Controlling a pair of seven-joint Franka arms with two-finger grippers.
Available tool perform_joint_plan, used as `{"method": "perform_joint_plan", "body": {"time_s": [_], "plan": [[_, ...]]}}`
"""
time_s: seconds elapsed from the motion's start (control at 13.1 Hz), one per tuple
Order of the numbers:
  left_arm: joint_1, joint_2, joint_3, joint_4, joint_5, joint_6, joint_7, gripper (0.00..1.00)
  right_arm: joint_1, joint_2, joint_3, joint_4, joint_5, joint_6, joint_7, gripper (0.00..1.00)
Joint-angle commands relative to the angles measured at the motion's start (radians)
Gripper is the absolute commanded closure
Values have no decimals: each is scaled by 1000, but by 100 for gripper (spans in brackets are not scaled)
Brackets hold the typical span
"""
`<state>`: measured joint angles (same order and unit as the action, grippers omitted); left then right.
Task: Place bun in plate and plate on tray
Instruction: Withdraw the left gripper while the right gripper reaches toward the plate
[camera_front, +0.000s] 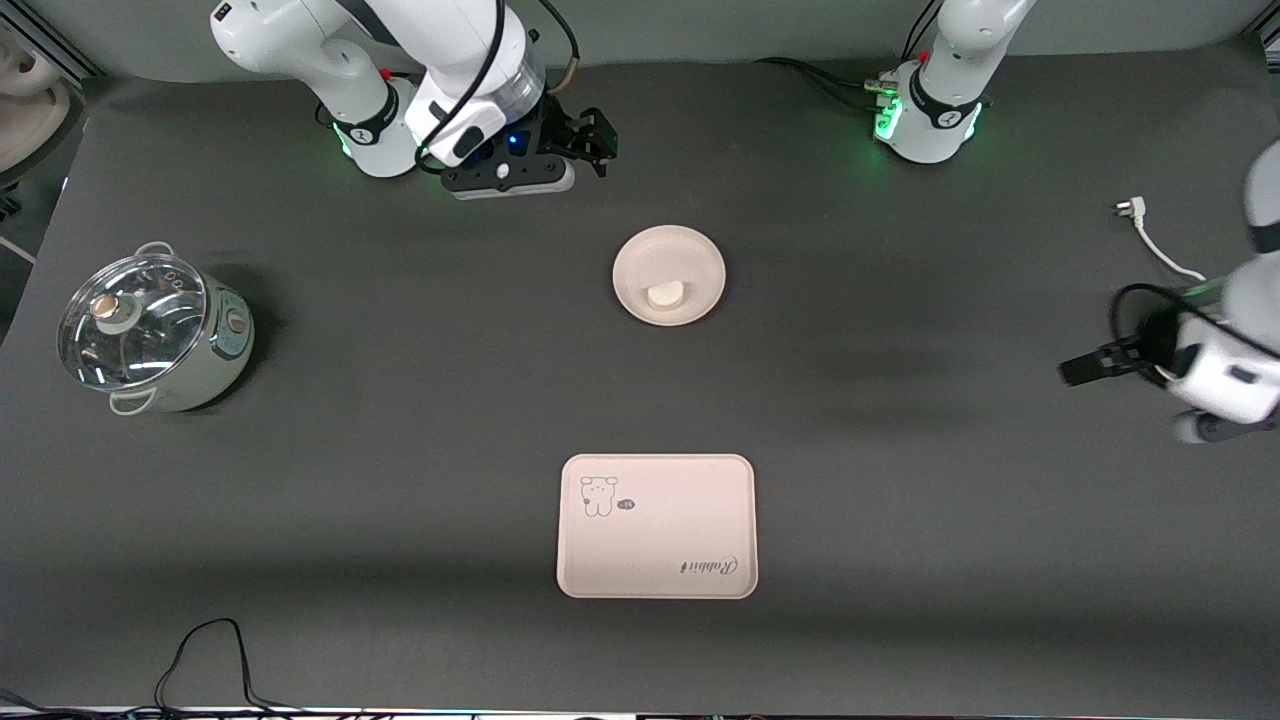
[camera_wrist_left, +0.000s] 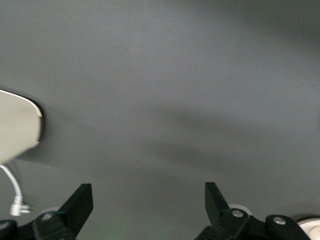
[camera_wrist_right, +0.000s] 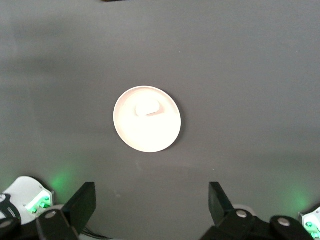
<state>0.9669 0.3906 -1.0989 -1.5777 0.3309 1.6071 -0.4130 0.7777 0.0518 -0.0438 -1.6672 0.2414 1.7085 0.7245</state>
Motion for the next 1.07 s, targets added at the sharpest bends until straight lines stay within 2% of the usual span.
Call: {"method": "perform_joint_plan", "body": {"time_s": [0.0,0.23,0.31,0.53,0.61,0.84,0.99], "plan": [[-2,-25,57,45,-16,-59,147,0,5,-84,-8,-148,27,98,-83,0],[-69,-61,160,85,-62,-101,235,0,24,-118,-7,-323,27,280,-93,0],[-130,-93,245,85,-94,-101,275,0,40,-118,-7,-377,27,351,-91,0],[-421,-199,631,74,-234,-76,373,0,60,-107,10,-531,27,570,-91,0],[-507,-214,724,70,-243,-73,378,0,61,-98,19,-572,29,642,-91,0],[-698,-266,916,33,-280,-70,385,0,66,-17,35,-644,29,817,-89,0],[-815,-318,1040,-25,-317,-40,419,0,104,63,38,-693,29,997,-83,0]]}}
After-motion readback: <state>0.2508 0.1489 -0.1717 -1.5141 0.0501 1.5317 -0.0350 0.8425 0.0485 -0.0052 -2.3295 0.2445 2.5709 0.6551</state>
